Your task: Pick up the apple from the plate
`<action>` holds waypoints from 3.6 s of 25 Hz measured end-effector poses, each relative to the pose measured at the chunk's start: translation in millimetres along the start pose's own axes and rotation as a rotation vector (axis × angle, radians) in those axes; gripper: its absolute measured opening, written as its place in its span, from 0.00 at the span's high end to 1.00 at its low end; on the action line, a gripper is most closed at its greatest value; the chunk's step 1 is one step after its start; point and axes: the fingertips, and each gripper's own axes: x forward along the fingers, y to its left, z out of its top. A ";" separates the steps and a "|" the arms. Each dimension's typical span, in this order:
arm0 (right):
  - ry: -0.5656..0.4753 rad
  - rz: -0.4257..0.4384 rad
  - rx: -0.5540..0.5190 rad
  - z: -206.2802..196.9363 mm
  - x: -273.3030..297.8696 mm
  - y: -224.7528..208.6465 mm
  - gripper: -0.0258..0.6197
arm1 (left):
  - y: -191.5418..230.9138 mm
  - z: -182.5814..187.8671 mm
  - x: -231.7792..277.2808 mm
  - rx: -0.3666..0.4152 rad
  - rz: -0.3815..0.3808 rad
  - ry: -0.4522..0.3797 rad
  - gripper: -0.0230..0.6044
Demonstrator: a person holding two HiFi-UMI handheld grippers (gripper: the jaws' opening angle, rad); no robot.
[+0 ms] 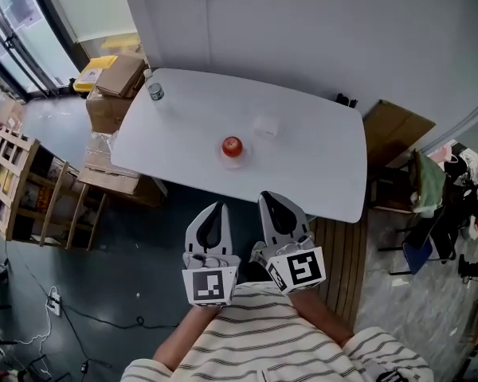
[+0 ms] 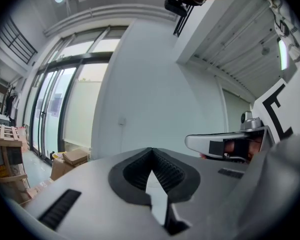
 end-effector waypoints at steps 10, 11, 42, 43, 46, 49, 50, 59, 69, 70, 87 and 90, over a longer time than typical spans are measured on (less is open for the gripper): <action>0.014 0.090 0.002 -4.1 43.0 -35.7 0.94 | 1.1 -0.5 52.4 -0.003 0.062 0.002 0.96; 0.019 0.098 0.001 -4.9 45.6 -39.4 0.94 | 1.0 -0.9 56.7 -0.001 0.070 0.006 0.96; 0.142 0.218 0.029 -60.1 124.6 -85.0 0.94 | 22.3 -33.2 136.6 -0.025 0.131 0.094 0.96; 0.150 0.210 0.029 -64.1 127.8 -86.5 0.94 | 25.1 -35.5 138.3 -0.031 0.132 0.099 0.96; 0.185 0.196 0.029 -81.0 136.0 -89.7 0.94 | 32.7 -45.3 141.5 -0.037 0.131 0.118 0.96; 0.222 0.187 0.036 -99.6 146.9 -93.6 0.94 | 39.6 -53.1 147.2 -0.040 0.128 0.136 0.96; 0.238 0.188 0.039 -106.4 150.8 -94.5 0.94 | 42.1 -55.8 149.0 -0.043 0.127 0.140 0.96; 0.340 0.166 0.039 -162.7 179.6 -100.2 0.94 | 63.5 -76.0 150.4 -0.060 0.142 0.190 0.96; 0.431 0.170 0.055 -212.8 200.7 -101.0 0.78 | 73.2 -89.2 149.9 -0.056 0.152 0.220 0.96; 0.437 0.170 0.057 -216.9 202.4 -101.3 0.76 | 73.2 -90.1 150.2 -0.058 0.151 0.227 0.96; 0.511 0.193 0.065 -284.3 233.3 -104.4 0.54 | 97.4 -103.9 145.9 -0.066 0.213 0.263 0.96; 0.532 0.201 0.044 -298.2 238.7 -102.8 0.53 | 100.5 -106.4 144.5 -0.060 0.216 0.271 0.96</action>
